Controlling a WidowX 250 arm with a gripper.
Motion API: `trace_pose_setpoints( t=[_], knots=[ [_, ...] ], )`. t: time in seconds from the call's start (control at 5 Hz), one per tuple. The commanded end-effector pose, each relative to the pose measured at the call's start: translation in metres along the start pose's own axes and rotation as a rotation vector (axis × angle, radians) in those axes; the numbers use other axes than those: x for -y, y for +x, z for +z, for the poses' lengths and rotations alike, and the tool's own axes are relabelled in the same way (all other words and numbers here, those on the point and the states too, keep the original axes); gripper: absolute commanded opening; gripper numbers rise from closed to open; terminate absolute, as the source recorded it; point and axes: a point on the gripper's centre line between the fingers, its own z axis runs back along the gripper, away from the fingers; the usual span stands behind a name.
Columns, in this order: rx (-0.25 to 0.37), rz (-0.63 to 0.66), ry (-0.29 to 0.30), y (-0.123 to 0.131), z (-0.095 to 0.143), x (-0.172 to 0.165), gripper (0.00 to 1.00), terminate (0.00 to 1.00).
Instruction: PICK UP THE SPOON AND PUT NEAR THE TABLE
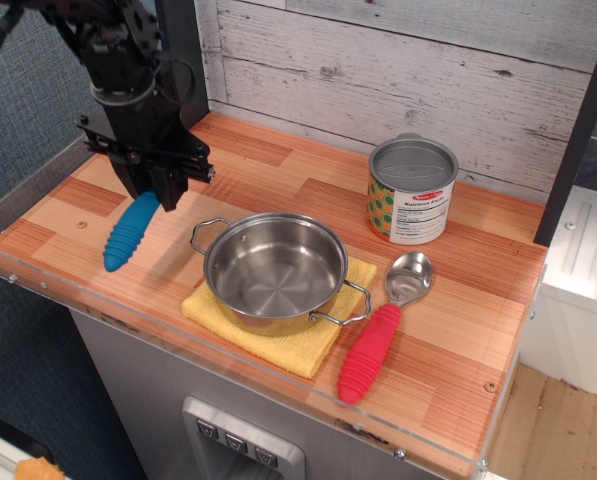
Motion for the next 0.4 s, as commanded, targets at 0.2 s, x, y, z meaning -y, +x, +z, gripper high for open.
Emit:
trace_pose_setpoints(
  t=[0.2],
  knots=[
    [0.086, 0.007, 0.077, 0.001, -0.006, -0.004, 0.0, 0.0]
  ],
)
